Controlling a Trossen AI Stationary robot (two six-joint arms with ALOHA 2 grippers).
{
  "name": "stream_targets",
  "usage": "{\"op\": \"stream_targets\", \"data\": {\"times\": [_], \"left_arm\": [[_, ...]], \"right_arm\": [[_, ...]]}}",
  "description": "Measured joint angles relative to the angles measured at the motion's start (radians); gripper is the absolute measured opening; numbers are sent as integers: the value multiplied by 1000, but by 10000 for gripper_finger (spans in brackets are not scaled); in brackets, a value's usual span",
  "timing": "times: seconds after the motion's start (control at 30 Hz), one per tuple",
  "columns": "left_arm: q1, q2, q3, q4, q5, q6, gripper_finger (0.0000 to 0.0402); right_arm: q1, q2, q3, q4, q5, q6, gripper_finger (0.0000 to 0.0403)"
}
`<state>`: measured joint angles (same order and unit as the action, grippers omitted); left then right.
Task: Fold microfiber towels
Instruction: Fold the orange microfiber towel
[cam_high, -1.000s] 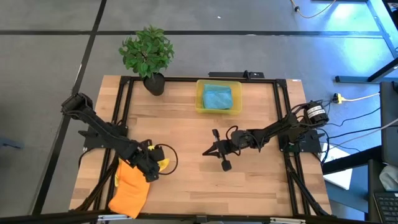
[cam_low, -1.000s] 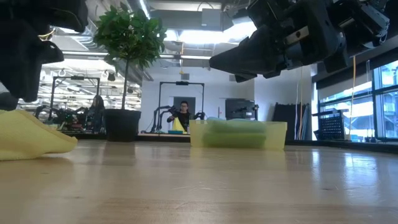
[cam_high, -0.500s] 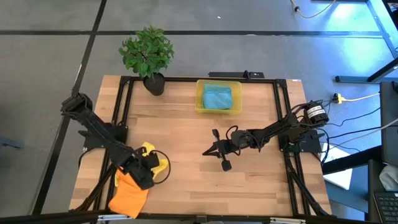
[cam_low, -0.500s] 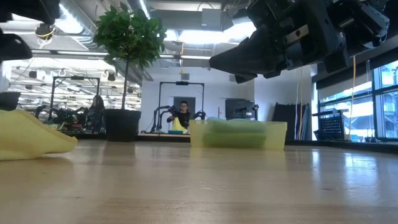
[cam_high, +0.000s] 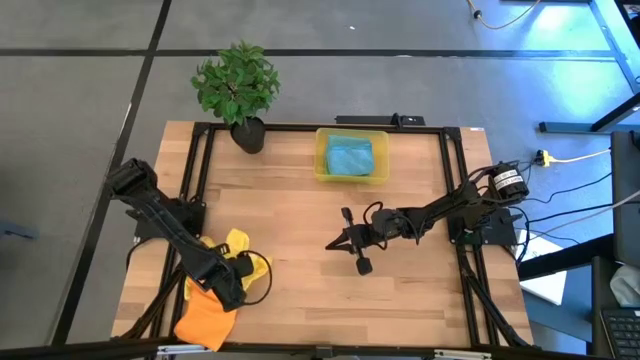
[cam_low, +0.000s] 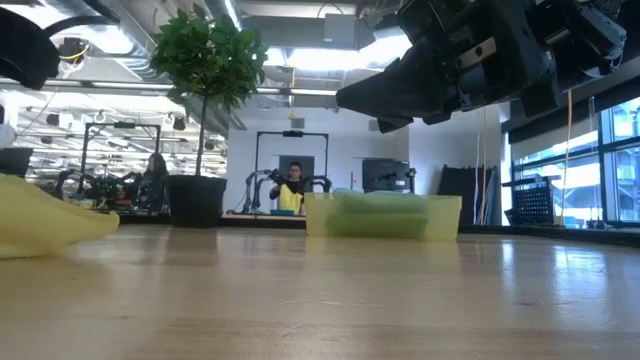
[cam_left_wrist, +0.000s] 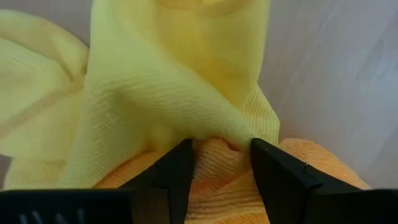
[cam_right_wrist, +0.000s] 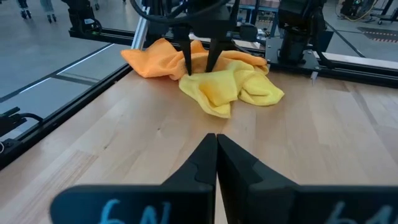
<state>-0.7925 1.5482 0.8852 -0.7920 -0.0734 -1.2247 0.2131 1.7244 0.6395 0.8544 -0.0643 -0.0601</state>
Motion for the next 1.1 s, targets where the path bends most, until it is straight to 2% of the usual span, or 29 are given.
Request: {"op": "stream_targets", "data": {"times": [0.07, 0.17, 0.27, 0.33, 0.43, 0.53, 0.7, 0.8, 0.97, 1.1], "left_arm": [[0, 2, 0, 6, -1, 0, 155], [0, 1, 0, 7, -59, 1, 155], [14, -1, 0, 8, -54, 3, 155], [24, -8, 0, -3, 2, 13, 155], [54, -25, 15, -82, 138, 20, 155], [61, -45, 65, -162, 159, 3, 155], [36, -64, 141, -184, 112, 3, 155], [-6, -65, 168, -175, 21, -12, 155], [-94, -64, 137, -134, -164, -86, 155], [-138, -63, 93, -132, -177, -215, 155]], "right_arm": [[0, 0, 0, 0, 0, -1, 13], [0, 0, 0, 1, 0, -1, 13], [0, 0, 0, 1, 0, 2, 13], [0, 0, 0, 1, 0, -1, 13], [0, 0, 0, 1, 0, 2, 13], [0, 0, 0, 2, 0, -9, 13], [0, 0, 0, 1, 0, -3, 13], [0, 0, 0, 0, 0, -1, 13], [0, 0, 0, -3, 0, -1, 13], [3, 0, 0, 2, -5, 4, 13]]}}
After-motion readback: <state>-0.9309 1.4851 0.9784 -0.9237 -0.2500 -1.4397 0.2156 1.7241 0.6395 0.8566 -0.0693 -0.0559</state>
